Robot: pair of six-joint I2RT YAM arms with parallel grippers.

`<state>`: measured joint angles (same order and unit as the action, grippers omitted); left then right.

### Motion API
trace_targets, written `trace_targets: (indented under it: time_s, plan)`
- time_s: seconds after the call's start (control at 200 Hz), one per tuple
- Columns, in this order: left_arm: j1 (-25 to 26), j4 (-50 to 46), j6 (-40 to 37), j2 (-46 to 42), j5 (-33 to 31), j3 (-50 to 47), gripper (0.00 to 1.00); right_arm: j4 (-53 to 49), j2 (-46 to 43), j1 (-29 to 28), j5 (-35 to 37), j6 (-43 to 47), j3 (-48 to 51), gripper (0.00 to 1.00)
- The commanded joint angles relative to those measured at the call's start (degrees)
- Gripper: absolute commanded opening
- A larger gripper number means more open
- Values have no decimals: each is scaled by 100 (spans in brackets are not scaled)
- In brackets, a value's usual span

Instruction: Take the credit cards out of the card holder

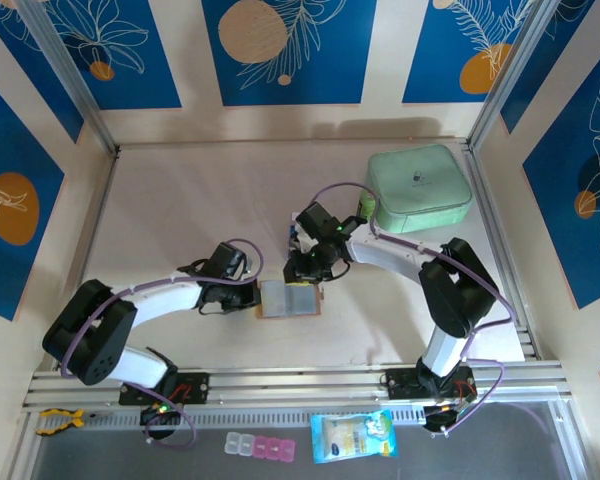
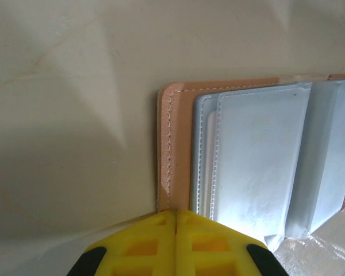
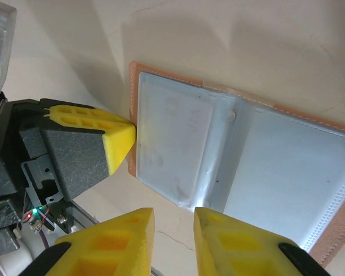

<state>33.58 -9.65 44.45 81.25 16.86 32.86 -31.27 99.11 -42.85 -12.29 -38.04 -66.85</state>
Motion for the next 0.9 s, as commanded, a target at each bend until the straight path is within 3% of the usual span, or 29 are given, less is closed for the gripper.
trace_targets:
  time_s: [0.0,0.895]
  plan:
    - [-50,-27,-101,93,-38,-124,0,187,165,-108,-231,-205,-74,26]
    - [-62,-292,-261,61,-21,-51,0,949,1060,-575,-504,-741,-20,27]
